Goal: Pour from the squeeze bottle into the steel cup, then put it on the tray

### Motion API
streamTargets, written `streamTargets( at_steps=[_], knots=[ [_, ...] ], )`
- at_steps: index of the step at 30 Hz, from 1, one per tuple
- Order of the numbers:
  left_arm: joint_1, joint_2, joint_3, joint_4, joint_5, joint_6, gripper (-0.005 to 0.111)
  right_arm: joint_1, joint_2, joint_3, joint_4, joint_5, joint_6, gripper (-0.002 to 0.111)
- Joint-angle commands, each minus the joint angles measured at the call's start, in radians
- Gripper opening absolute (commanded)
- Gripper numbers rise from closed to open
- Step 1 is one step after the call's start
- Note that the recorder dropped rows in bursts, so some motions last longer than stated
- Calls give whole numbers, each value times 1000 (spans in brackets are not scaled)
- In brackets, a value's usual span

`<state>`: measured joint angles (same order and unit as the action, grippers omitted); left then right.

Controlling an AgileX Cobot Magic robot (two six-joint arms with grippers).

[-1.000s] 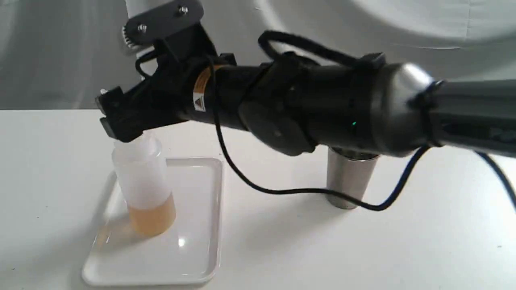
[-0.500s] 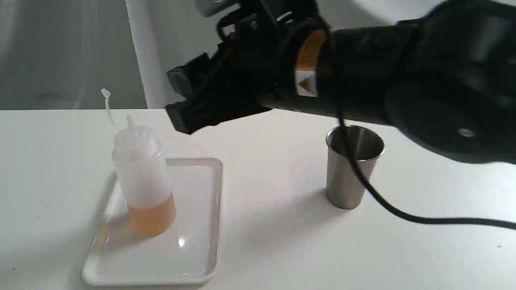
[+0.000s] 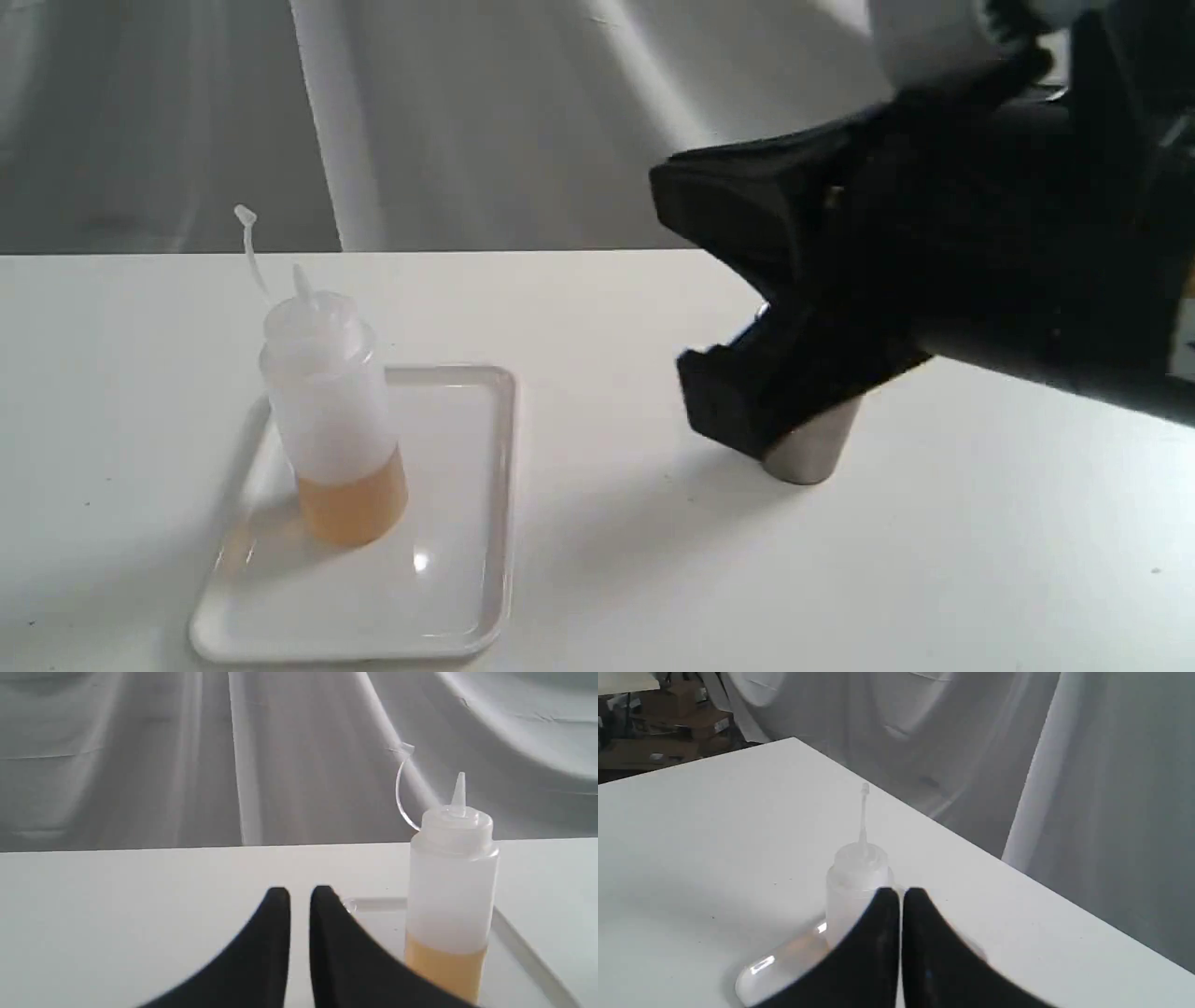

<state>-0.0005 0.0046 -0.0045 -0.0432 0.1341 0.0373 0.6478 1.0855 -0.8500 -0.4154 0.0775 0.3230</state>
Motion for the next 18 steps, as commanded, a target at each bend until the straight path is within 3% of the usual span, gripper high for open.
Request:
streamTargets(
  at_steps=[1, 18],
  knots=[
    [1, -5, 4, -3, -2, -3, 8, 0, -59, 40, -4, 4, 6, 0],
    [1, -5, 4, -3, -2, -5, 8, 1, -104, 57, 10, 24, 8, 0]
  ],
)
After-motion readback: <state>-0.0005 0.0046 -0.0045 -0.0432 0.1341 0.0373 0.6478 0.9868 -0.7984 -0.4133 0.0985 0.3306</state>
